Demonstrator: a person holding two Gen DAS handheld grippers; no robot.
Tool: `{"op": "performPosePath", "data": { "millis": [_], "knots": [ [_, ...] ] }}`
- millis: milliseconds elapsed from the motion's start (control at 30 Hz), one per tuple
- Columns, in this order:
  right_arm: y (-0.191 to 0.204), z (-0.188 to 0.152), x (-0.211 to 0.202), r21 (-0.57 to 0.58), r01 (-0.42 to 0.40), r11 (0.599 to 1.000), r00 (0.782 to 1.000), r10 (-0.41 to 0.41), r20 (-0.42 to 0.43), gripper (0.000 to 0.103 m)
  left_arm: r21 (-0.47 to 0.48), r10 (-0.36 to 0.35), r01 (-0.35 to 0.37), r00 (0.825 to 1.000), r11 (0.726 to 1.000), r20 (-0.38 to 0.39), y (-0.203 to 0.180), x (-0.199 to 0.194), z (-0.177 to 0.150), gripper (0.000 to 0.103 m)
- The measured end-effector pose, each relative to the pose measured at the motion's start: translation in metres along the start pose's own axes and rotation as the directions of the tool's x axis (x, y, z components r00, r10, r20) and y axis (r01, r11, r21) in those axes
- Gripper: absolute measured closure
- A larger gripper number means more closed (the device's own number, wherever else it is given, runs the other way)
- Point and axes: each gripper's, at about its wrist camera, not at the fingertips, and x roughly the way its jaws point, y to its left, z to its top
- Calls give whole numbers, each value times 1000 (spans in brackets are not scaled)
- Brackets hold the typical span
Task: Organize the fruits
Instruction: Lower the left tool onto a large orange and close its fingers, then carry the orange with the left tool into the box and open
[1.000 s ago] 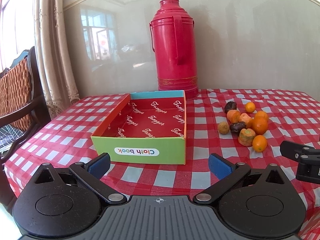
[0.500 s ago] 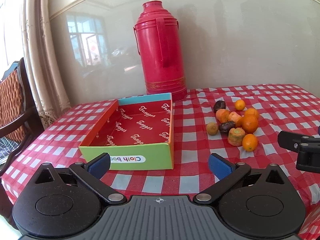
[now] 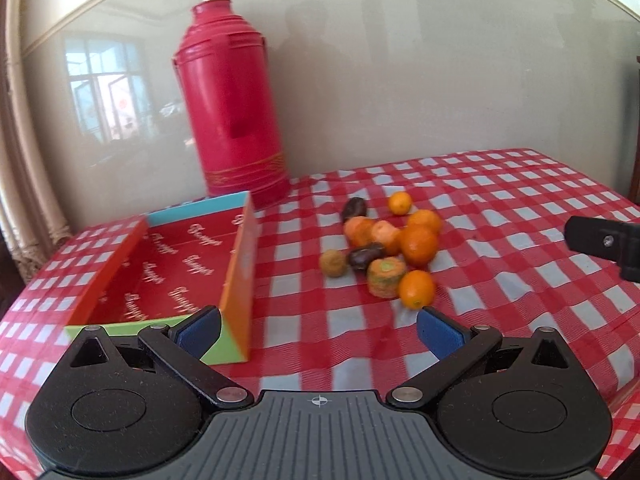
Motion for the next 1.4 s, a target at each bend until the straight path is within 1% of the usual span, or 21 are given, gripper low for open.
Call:
{"op": "performPosePath", "data": {
  "millis": [167,200,233,267,300,367,467,500,533,567,600,667,800,933,1033,1133,1200,1300,1400],
  "knots": [
    [-20,1,-3,59,22,998,1000,-23,12,6,-18,-65,64,998,998,-19,-25,26,11,1],
    [-22,1,-3,66,25,998,1000,-26,13,6,-19,-72,71,997,997,-22,-30,31,12,4],
    [-24,2,-3,72,27,997,999,-28,15,6,-17,-77,77,997,997,-21,-36,35,13,10],
    [-26,2,-4,78,27,997,999,-28,18,6,-11,-83,83,996,996,-28,-41,40,14,23],
    [-27,2,-4,84,24,996,999,-26,21,6,-9,-93,93,995,996,-43,-45,46,14,27],
    [-29,2,-5,88,19,996,1000,-21,24,6,-21,-101,100,993,995,-60,-49,57,14,31],
    [-30,3,-6,83,15,996,999,-17,31,6,-32,-112,110,992,993,-65,-52,66,11,32],
    [-30,3,-7,82,11,997,999,-14,35,6,-37,-113,110,991,993,-68,-52,69,10,36],
    [-29,3,-7,80,10,997,999,-13,38,6,-40,-116,113,991,993,-72,-52,71,10,41],
    [-29,3,-7,77,9,997,999,-12,39,6,-42,-121,118,989,992,-82,-53,75,9,57],
    [-28,3,-7,75,8,997,999,-11,39,6,-49,-141,137,986,989,-94,-53,78,9,65],
    [-27,3,-6,75,4,997,999,-7,37,6,-54,-154,149,982,987,-107,-55,82,8,71],
    [-27,4,-5,79,-3,997,999,0,40,6,-24,-146,145,986,989,-83,-60,79,5,72],
    [-27,4,-4,87,-6,996,999,3,37,6,2,-130,131,991,991,-42,-59,69,7,72],
    [-25,4,-2,84,-11,996,999,8,34,6,0,-83,83,997,997,2,-49,59,13,72],
    [-19,4,1,75,-19,997,1000,17,23,6,-40,-4,6,999,999,32,-23,53,22,72],
    [-14,3,4,69,-27,997,1000,26,14,6,-83,65,-62,997,995,29,0,53,28,72],
    [-3,2,10,59,-45,997,999,46,-4,6,-142,171,-170,985,975,-3,40,60,33,72],
    [11,-1,16,37,-67,997,998,67,-20,6,-210,262,-274,962,939,-83,83,74,32,72]
  ]
}}
